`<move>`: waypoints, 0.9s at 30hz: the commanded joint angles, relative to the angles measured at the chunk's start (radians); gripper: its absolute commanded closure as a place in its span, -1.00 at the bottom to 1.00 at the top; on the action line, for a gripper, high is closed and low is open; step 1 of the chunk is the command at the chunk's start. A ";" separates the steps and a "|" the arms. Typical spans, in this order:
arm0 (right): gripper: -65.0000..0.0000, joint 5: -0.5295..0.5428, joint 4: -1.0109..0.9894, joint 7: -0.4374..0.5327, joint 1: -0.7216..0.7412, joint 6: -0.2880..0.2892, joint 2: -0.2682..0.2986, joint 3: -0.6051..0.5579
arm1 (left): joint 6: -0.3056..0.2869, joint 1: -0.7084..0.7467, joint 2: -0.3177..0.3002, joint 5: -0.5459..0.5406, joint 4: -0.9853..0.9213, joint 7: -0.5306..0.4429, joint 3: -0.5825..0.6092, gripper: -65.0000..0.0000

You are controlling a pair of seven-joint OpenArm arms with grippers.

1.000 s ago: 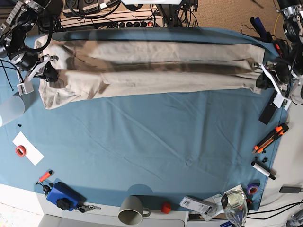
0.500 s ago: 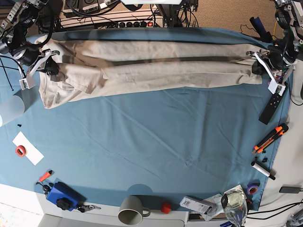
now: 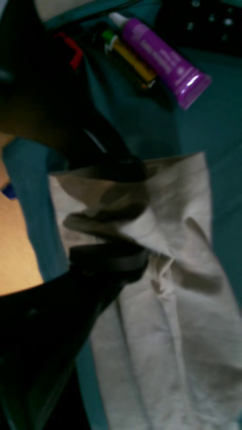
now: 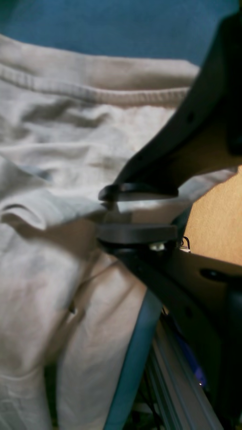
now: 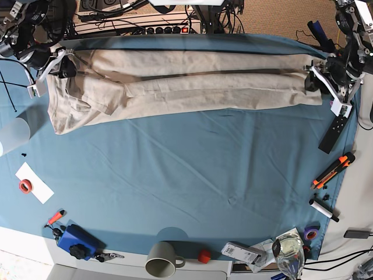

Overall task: Fold the T-shirt properly
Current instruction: 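Lift and pull the shirt ends apart toward the arms with both grippers, then release the shirt end from the left gripper and raise it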

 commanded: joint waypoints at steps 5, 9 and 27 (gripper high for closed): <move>0.61 0.020 0.017 0.014 0.002 0.001 0.018 0.008 | 0.030 -0.002 0.032 0.046 -0.042 -0.032 -0.008 0.09; 0.61 0.019 0.017 0.014 0.002 0.001 0.018 0.008 | 0.055 -0.003 0.040 0.060 -0.128 -0.039 -0.008 0.09; 0.61 0.020 0.017 0.014 0.002 0.001 0.018 0.008 | -0.016 0.004 0.040 -0.204 -0.307 0.103 -0.008 0.82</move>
